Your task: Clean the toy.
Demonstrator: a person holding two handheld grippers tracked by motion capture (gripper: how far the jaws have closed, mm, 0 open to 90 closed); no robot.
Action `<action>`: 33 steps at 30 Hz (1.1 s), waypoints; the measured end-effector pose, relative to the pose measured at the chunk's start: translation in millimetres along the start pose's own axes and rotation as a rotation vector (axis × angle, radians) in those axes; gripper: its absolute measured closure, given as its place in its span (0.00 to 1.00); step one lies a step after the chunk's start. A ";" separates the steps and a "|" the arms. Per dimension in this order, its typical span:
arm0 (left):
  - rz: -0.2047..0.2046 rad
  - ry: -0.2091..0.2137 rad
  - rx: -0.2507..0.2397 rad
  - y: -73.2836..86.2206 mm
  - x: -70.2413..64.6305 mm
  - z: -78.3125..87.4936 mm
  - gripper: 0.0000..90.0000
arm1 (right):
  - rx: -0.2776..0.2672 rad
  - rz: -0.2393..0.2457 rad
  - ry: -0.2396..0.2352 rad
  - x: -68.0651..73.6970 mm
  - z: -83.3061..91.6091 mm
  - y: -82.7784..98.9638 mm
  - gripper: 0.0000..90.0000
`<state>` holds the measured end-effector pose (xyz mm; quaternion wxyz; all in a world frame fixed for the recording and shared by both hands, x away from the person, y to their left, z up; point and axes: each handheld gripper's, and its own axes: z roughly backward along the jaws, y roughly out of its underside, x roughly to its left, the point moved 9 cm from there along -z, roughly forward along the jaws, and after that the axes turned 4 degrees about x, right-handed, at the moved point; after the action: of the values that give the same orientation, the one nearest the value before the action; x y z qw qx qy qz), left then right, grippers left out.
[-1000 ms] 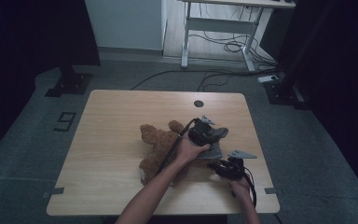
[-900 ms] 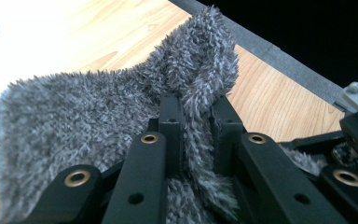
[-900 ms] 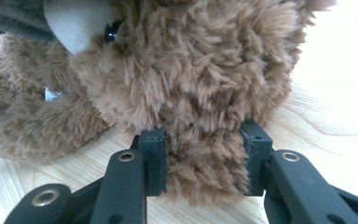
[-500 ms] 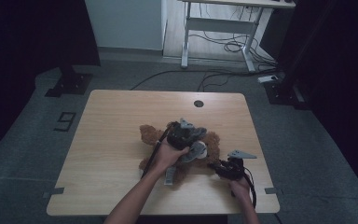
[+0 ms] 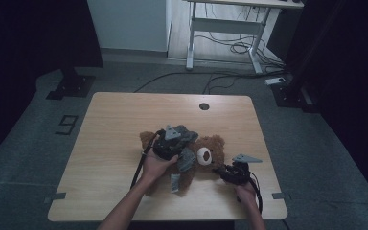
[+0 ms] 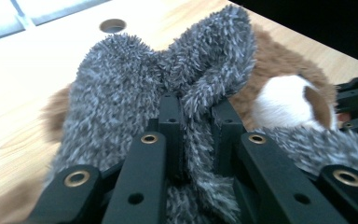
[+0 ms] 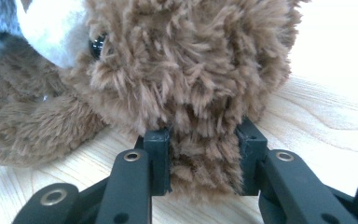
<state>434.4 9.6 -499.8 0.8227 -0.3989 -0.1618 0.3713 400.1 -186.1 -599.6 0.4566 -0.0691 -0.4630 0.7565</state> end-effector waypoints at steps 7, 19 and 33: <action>0.078 -0.065 -0.002 29.3 46.0 24.5 0.86 | 0.001 -0.002 -0.001 -0.2 0.1 0.1 0.73; 0.204 -0.120 0.058 82.5 92.1 23.6 0.86 | -0.003 -0.005 -0.001 0.5 0.0 0.0 0.73; 0.302 -0.062 -0.001 83.0 100.2 44.8 0.86 | 0.007 -0.020 -0.006 -0.5 0.3 1.2 0.73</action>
<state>436.6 141.4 -539.1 0.7520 -0.4074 -0.1252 0.5029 399.5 -186.9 -600.5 0.4632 -0.0606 -0.4624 0.7536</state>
